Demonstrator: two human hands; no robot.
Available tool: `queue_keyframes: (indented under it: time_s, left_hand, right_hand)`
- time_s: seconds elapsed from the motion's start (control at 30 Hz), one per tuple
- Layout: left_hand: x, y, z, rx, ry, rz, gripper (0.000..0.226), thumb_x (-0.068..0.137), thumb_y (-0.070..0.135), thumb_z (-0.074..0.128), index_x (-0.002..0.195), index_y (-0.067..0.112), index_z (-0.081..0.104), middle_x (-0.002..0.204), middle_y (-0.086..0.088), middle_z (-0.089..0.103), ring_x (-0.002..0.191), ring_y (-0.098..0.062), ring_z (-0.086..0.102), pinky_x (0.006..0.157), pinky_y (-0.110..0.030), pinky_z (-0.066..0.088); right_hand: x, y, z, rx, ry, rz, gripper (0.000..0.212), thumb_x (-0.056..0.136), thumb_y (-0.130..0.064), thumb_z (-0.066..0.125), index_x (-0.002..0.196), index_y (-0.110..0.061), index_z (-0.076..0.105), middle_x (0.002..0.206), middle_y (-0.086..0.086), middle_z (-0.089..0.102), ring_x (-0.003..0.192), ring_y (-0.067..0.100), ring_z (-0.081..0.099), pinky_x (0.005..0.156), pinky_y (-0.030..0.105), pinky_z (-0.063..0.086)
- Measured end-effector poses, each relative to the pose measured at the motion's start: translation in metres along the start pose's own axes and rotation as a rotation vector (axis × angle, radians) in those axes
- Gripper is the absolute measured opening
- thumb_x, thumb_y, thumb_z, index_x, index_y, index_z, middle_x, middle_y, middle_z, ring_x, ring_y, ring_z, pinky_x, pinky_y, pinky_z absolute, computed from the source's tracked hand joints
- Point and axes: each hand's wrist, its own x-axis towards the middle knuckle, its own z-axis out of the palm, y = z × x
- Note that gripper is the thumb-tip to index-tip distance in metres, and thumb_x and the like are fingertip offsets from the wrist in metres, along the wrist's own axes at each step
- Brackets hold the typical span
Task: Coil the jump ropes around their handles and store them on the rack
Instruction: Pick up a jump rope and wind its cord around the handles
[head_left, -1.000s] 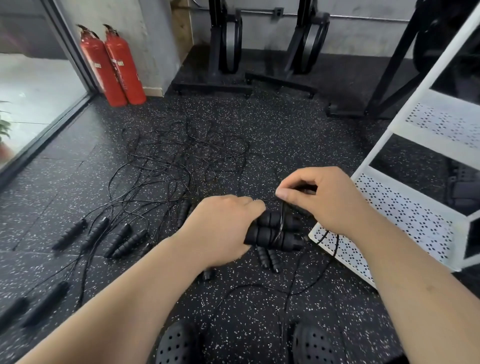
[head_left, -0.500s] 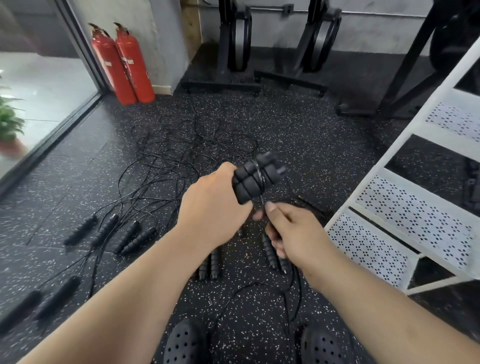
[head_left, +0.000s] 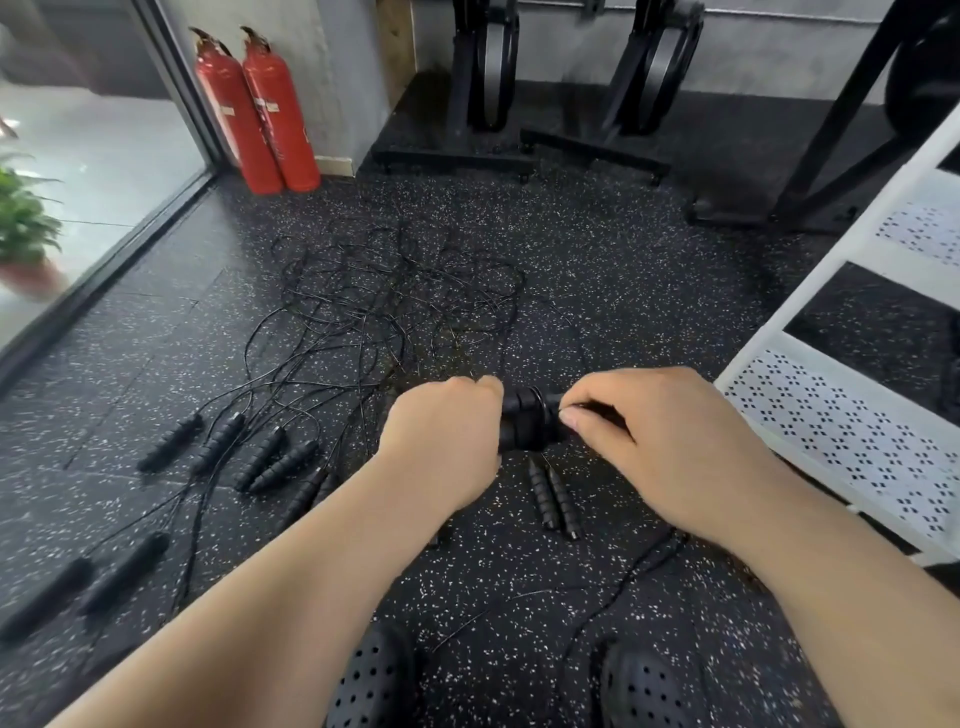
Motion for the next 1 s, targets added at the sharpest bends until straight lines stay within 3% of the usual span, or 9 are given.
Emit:
queue_keyframes:
  time_s: [0.13,0.37,0.5,0.6,0.63,0.7,0.8,0.9,1.0]
  left_hand:
    - [-0.003,0.008,-0.003,-0.044,0.014,0.21,0.031,0.09,0.034,0.068,0.103,0.031,0.04,0.108,0.005,0.063,0.098,-0.026,0.065,0.074,-0.037,0.049]
    - [-0.006,0.015,-0.007,-0.128,0.132,0.497,0.037,0.086,0.045,0.072,0.103,0.036,0.04,0.103,0.014,0.058,0.099,-0.016,0.062,0.081,-0.034,0.049]
    - [-0.008,0.014,-0.015,-0.346,0.15,0.425,0.035,0.082,0.041,0.073,0.104,0.04,0.046,0.09,0.021,0.05,0.088,-0.011,0.056,0.078,-0.035,0.05]
    - [-0.01,0.016,-0.02,-0.494,0.157,0.268,0.035,0.079,0.037,0.075,0.107,0.038,0.053,0.086,0.02,0.056,0.082,-0.011,0.057,0.076,-0.035,0.049]
    - [-0.009,0.017,-0.021,-0.526,0.164,0.199,0.035,0.079,0.036,0.075,0.107,0.037,0.054,0.085,0.019,0.058,0.08,-0.011,0.058,0.074,-0.035,0.049]
    - [-0.005,0.017,-0.021,-0.587,0.175,0.042,0.033,0.08,0.038,0.074,0.106,0.036,0.053,0.081,0.015,0.061,0.077,-0.013,0.06,0.072,-0.035,0.05]
    - [0.003,0.009,-0.017,-0.517,0.175,-0.154,0.034,0.084,0.042,0.073,0.109,0.03,0.051,0.079,0.014,0.052,0.077,-0.022,0.056,0.071,-0.037,0.048]
    - [0.007,-0.003,-0.01,-0.291,0.199,-0.185,0.035,0.088,0.043,0.07,0.103,0.027,0.043,0.088,0.01,0.052,0.077,-0.022,0.047,0.067,-0.036,0.039]
    - [0.008,-0.008,0.0,-0.139,0.159,-0.155,0.039,0.091,0.043,0.07,0.102,0.025,0.037,0.099,0.002,0.062,0.077,-0.024,0.05,0.065,-0.035,0.038]
  right_hand:
    - [0.007,0.027,-0.003,0.224,0.002,0.036,0.006,0.096,-0.041,0.074,0.1,-0.042,0.079,0.089,-0.027,0.075,0.089,-0.004,0.069,0.085,0.03,0.058]
    - [0.009,0.045,-0.008,0.614,-0.105,0.143,0.006,0.085,-0.03,0.088,0.09,-0.03,0.084,0.09,-0.008,0.08,0.087,0.007,0.074,0.087,0.026,0.055]
    - [0.01,0.051,-0.004,0.911,-0.115,0.266,0.023,0.084,-0.042,0.08,0.091,-0.019,0.082,0.086,0.0,0.076,0.078,0.013,0.065,0.083,0.03,0.05]
    - [0.013,0.044,0.013,1.066,-0.103,0.394,0.027,0.104,-0.018,0.068,0.079,-0.02,0.079,0.072,-0.003,0.069,0.067,0.014,0.057,0.071,0.03,0.045]
    - [0.014,0.041,0.021,1.024,-0.077,0.434,0.039,0.107,-0.01,0.059,0.075,-0.023,0.078,0.063,-0.005,0.064,0.06,0.014,0.05,0.065,0.032,0.041]
    - [0.014,0.034,0.034,0.801,-0.075,0.443,0.047,0.111,-0.021,0.05,0.071,-0.031,0.074,0.056,-0.006,0.056,0.053,0.014,0.044,0.064,0.035,0.039]
    - [0.011,0.016,0.046,0.525,-0.203,0.305,0.025,0.112,-0.041,0.049,0.102,-0.037,0.072,0.066,-0.007,0.066,0.054,0.012,0.061,0.059,0.04,0.053]
    - [0.003,-0.004,0.047,0.279,-0.304,0.24,0.016,0.111,-0.039,0.05,0.121,-0.036,0.062,0.082,-0.005,0.071,0.07,0.018,0.07,0.07,0.046,0.061]
    - [-0.008,-0.018,0.035,0.059,-0.303,0.171,0.019,0.111,-0.039,0.047,0.122,-0.031,0.06,0.089,-0.007,0.068,0.072,0.013,0.066,0.069,0.041,0.059]
